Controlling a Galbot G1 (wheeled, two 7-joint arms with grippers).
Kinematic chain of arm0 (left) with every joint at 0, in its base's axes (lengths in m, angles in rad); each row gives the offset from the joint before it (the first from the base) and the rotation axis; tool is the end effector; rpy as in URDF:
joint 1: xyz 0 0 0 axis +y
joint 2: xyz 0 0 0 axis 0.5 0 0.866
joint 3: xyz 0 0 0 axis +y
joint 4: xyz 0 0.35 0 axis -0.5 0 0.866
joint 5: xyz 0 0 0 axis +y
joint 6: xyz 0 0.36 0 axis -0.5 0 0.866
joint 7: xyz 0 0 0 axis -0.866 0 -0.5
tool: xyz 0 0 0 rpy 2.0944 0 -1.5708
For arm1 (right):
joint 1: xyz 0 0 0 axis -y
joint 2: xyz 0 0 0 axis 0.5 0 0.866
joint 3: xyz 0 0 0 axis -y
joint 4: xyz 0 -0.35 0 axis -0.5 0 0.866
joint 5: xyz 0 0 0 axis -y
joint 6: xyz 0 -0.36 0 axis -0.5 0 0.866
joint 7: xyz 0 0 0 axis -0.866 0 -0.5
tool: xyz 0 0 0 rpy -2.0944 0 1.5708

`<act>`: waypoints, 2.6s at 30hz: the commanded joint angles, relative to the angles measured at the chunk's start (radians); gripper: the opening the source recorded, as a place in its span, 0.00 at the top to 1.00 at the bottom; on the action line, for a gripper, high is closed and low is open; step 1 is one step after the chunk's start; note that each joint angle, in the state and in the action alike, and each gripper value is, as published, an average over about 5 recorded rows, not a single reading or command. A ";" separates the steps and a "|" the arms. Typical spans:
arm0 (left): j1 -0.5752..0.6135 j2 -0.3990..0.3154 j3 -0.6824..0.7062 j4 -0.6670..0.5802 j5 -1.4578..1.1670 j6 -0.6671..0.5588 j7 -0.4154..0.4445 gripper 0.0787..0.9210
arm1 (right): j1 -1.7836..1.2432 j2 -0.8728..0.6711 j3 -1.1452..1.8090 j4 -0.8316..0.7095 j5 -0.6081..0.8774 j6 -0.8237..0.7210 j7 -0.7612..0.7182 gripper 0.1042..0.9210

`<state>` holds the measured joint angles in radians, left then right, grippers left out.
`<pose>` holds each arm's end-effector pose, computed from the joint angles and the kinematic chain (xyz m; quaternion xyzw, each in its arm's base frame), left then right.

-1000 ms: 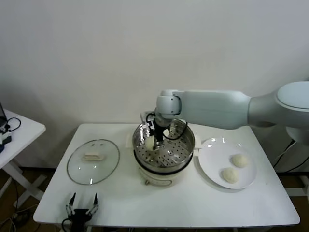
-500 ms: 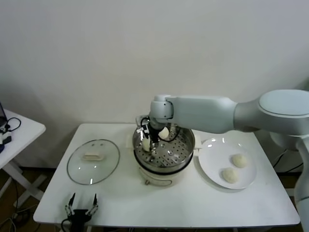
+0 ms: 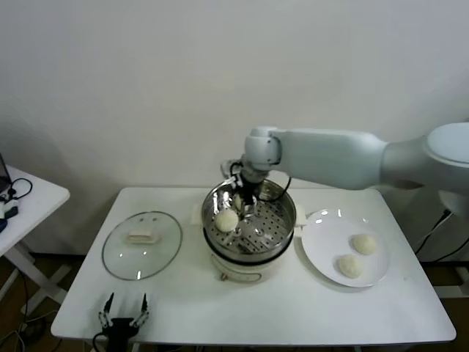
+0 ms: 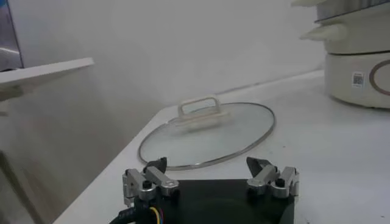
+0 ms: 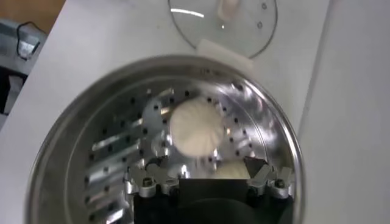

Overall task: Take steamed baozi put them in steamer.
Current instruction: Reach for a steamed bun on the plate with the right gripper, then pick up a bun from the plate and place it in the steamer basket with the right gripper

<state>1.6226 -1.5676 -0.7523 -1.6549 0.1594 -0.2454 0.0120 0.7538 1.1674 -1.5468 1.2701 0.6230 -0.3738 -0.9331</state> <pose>0.1193 0.0824 -0.4582 0.0673 -0.9813 -0.1242 0.1309 0.5618 0.0984 -0.0375 0.5523 -0.5131 0.5735 0.3206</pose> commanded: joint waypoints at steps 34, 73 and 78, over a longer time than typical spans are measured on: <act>0.023 -0.013 -0.022 0.003 0.042 -0.009 -0.011 0.12 | -0.531 -0.605 0.253 0.038 -0.484 0.169 -0.087 0.12; 0.024 -0.035 -0.010 0.013 0.086 -0.022 -0.031 0.12 | 0.408 -0.465 -0.190 0.305 -0.200 0.500 -0.231 0.35; 0.027 -0.042 -0.006 0.010 0.094 -0.024 -0.034 0.12 | 0.415 -0.395 -0.018 0.422 -0.208 0.549 -0.239 0.36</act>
<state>1.6463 -1.6048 -0.7610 -1.6426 0.2427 -0.2687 -0.0212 0.8580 0.6644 -1.5883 1.5043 0.3239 0.0221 -1.1149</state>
